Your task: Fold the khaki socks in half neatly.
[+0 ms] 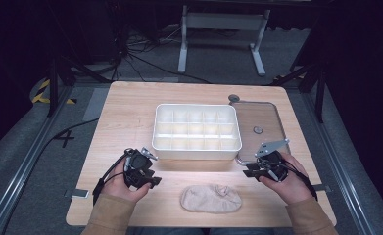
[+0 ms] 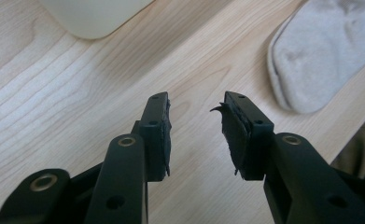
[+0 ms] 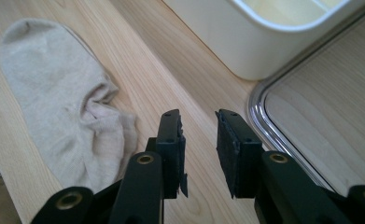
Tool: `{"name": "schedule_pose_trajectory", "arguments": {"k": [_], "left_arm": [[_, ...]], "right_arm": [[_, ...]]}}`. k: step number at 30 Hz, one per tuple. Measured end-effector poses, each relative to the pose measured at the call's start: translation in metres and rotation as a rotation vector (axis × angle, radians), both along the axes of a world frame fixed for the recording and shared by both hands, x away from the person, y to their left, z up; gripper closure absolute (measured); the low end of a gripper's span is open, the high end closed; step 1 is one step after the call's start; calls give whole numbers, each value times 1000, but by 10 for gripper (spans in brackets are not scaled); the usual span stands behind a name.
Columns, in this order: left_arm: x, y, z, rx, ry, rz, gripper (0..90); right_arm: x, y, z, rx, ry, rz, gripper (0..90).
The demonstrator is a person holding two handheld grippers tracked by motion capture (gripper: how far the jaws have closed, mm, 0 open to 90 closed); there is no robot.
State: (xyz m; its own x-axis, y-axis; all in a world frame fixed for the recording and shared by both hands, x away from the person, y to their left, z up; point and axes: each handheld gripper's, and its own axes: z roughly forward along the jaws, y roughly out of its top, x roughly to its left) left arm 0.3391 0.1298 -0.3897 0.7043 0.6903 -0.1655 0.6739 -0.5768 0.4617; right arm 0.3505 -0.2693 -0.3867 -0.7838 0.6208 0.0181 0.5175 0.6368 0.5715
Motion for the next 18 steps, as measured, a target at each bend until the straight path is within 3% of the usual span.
{"name": "schedule_pose_trajectory", "arguments": {"k": [3, 7, 8, 9, 10, 11, 14, 17, 18], "left_arm": [[-1, -3, 0, -9, 8, -5, 603], [-2, -13, 1, 5, 13, -4, 641], [-3, -17, 0, -22, 26, -13, 649], [-3, -17, 0, -22, 26, -13, 648], [-3, -22, -1, -52, 39, -29, 646], [-5, -24, 0, -54, 50, -34, 648], [-10, -32, 4, -80, 41, -41, 650], [-14, -37, 7, -82, 39, -47, 649], [-16, -42, 5, -59, 40, -28, 651]], "right_arm": [[0, 2, -3, -5, 10, 22, 690], [-3, 7, -6, -14, 22, 3, 674], [-5, 9, -7, 6, 42, 4, 673], [-5, 9, -7, 6, 42, 4, 673], [-7, 12, -7, 3, 11, 7, 689], [-8, 14, -7, 9, 13, 18, 693], [-11, 21, -8, 8, 23, 37, 696], [-14, 26, -7, 9, 34, 46, 712], [-16, 31, -7, 13, 49, 55, 734]]}}
